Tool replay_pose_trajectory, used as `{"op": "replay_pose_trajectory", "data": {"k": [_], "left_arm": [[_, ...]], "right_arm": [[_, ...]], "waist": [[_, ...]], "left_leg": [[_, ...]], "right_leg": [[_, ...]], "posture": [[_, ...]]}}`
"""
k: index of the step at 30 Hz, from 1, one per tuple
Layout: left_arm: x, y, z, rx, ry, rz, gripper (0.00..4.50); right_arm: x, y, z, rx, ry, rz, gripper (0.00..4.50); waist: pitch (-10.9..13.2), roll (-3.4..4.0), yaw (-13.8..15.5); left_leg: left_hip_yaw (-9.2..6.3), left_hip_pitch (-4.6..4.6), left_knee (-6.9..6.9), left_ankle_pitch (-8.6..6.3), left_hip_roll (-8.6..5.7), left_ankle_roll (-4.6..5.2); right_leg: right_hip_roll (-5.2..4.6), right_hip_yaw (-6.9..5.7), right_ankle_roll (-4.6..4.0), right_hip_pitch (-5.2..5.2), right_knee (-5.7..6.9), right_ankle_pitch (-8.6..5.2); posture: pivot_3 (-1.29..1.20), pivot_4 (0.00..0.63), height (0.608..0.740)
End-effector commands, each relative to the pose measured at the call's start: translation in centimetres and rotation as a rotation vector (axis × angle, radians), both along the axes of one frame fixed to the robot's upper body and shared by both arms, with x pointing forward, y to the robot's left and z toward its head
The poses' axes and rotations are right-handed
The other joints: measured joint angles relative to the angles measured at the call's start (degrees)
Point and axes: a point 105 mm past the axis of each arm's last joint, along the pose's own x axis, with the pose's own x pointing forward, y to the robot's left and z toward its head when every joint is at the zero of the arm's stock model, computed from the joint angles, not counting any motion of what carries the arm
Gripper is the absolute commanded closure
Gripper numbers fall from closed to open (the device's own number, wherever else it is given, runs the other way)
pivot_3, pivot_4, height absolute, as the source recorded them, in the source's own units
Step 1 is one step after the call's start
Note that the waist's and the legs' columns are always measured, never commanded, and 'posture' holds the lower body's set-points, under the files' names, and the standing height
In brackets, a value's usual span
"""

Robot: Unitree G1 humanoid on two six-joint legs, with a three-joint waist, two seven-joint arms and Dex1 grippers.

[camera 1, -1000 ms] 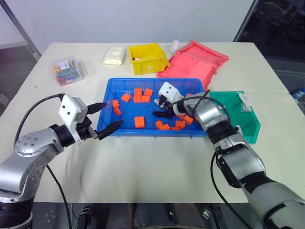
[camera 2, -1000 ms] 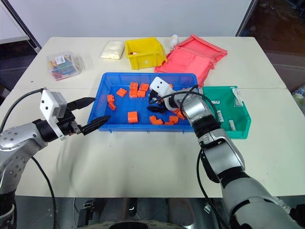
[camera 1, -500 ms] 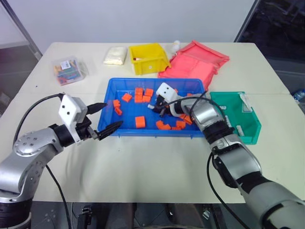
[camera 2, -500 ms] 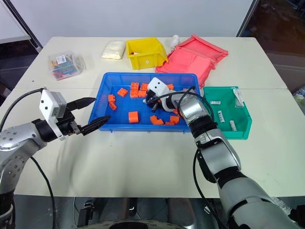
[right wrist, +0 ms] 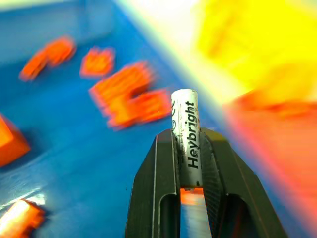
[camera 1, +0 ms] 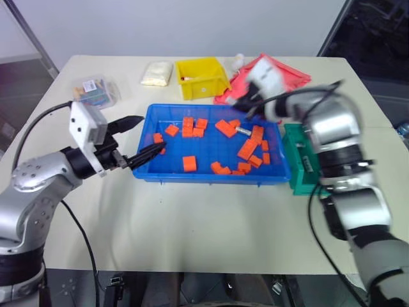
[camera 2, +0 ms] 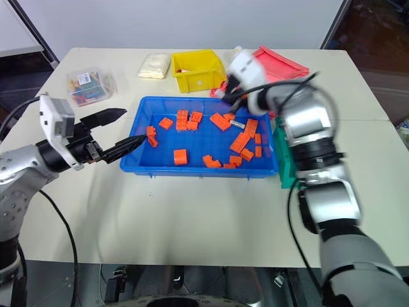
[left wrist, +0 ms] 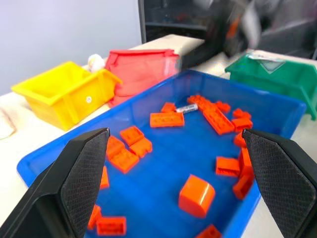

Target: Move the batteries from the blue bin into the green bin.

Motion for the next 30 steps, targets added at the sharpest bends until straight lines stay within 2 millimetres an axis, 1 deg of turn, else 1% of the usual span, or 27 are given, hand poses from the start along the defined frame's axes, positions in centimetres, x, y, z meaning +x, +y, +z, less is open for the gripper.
{"op": "replay_pose_trajectory", "data": {"k": [1,2,5,9,15,19,21,22,24,27,28,30], "left_arm": [[0.1,-1.1,0.1,-0.004,0.001,-0.076,0.00],[0.4,-1.4,0.1,-0.006,0.007,-0.099,0.00],[0.9,-2.2,-0.1,0.004,0.023,-0.158,0.00],[1.7,-2.9,-0.4,0.015,0.041,-0.218,0.00],[2.3,-3.9,-0.7,0.030,0.060,-0.297,0.00],[2.5,-4.0,-0.7,0.034,0.055,-0.304,0.00],[2.6,-4.0,-0.7,0.036,0.052,-0.303,0.00],[2.6,-4.0,-0.7,0.038,0.049,-0.301,0.00],[2.6,-3.9,-0.7,0.044,0.044,-0.294,0.00],[2.3,-3.7,-0.9,0.047,0.048,-0.287,0.00],[2.2,-3.6,-1.0,0.051,0.049,-0.282,0.00],[2.1,-3.4,-1.1,0.047,0.050,-0.267,0.00]], "right_arm": [[-2.2,-2.6,0.6,0.002,0.005,-0.079,4.42],[-2.7,-3.9,0.5,-0.008,0.011,-0.121,4.42],[-4.1,-6.8,-0.1,-0.031,0.036,-0.220,4.42],[-5.5,-9.6,-1.5,-0.061,0.078,-0.316,4.42],[-6.5,-12.6,-3.9,-0.107,0.127,-0.409,4.42],[-6.8,-13.4,-4.7,-0.111,0.142,-0.427,4.42],[-6.8,-13.8,-4.9,-0.109,0.143,-0.435,3.38],[-6.7,-13.9,-4.9,-0.118,0.140,-0.438,2.99],[-6.4,-14.3,-4.9,-0.155,0.123,-0.443,2.07],[-6.0,-13.7,-4.3,-0.164,0.107,-0.420,0.42],[-5.9,-13.6,-4.0,-0.172,0.102,-0.412,0.01],[-5.6,-13.5,-3.5,-0.186,0.082,-0.411,0.01]], "waist": [[0.0,-0.04,0.0],[0.0,-0.05,0.0],[0.0,-0.03,-0.3],[0.0,0.00,-0.7],[0.0,0.00,-0.6],[0.0,0.00,-0.7],[0.0,0.00,-0.6],[0.0,0.00,-0.6],[0.0,0.00,-0.6],[0.0,0.00,-0.6],[0.0,0.00,-0.7],[0.0,0.00,-0.7]], "left_leg": [[0.00,0.01,0.01,0.00,0.00,0.01],[0.02,0.00,0.02,0.00,0.01,0.01],[0.07,0.02,0.09,0.00,0.01,0.01],[0.10,0.04,0.09,0.00,0.03,0.01],[0.08,0.05,0.08,0.00,0.07,0.01],[0.11,0.04,0.08,0.00,0.06,0.01],[0.10,0.05,0.08,0.00,0.07,0.01],[0.09,0.05,0.08,0.00,0.08,0.01],[0.09,0.05,0.09,0.00,0.07,0.01],[0.10,0.05,0.09,0.00,0.07,0.01],[0.10,0.05,0.09,0.00,0.07,0.01],[0.10,0.06,0.09,0.00,0.07,0.01]], "right_leg": [[0.00,-0.01,0.00,0.03,-0.04,0.00],[0.00,0.00,0.00,0.06,-0.10,0.00],[0.00,0.02,0.01,0.09,-0.09,0.00],[0.05,0.06,0.02,0.08,-0.06,0.00],[0.13,0.07,0.02,0.08,-0.07,0.00],[0.10,0.08,0.02,0.08,-0.07,0.00],[0.12,0.08,0.02,0.08,-0.06,0.00],[0.12,0.08,0.02,0.08,-0.06,0.00],[0.12,0.08,0.02,0.08,-0.06,0.00],[0.10,0.08,0.02,0.08,-0.06,0.00],[0.10,0.08,0.02,0.08,-0.06,0.00],[0.11,0.09,0.02,0.08,-0.05,0.00]], "posture": [[0.00,0.150,0.740],[0.00,0.150,0.740],[0.00,0.150,0.740],[0.00,0.150,0.740],[0.00,0.150,0.740],[0.00,0.150,0.740],[0.00,0.150,0.740],[0.00,0.150,0.740],[0.00,0.150,0.740],[0.00,0.150,0.740],[0.00,0.150,0.740],[0.00,0.150,0.740]]}}
